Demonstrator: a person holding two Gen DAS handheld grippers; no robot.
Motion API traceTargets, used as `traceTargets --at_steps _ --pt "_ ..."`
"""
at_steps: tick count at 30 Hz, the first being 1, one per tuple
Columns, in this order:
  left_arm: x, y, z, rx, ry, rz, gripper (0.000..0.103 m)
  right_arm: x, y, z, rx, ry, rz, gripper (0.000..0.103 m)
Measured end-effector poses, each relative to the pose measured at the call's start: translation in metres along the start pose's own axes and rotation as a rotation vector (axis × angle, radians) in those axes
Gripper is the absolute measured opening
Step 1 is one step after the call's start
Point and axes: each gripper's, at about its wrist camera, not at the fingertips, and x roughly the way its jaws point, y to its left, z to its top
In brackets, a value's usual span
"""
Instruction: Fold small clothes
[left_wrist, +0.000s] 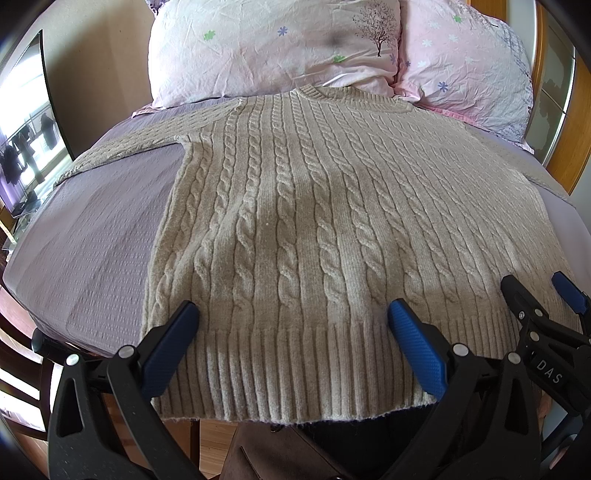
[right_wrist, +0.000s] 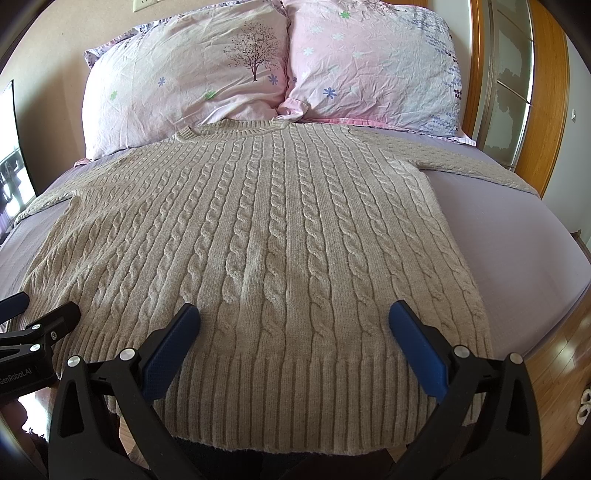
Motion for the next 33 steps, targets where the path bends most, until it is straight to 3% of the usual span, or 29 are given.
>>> traceTargets --at_steps 33 --pt "0.0019 0.0021 -0.0014 0.001 -0.008 0.001 0.101 0.0011 -0.0009 -0.0026 -0.022 -0.022 0.023 0.102"
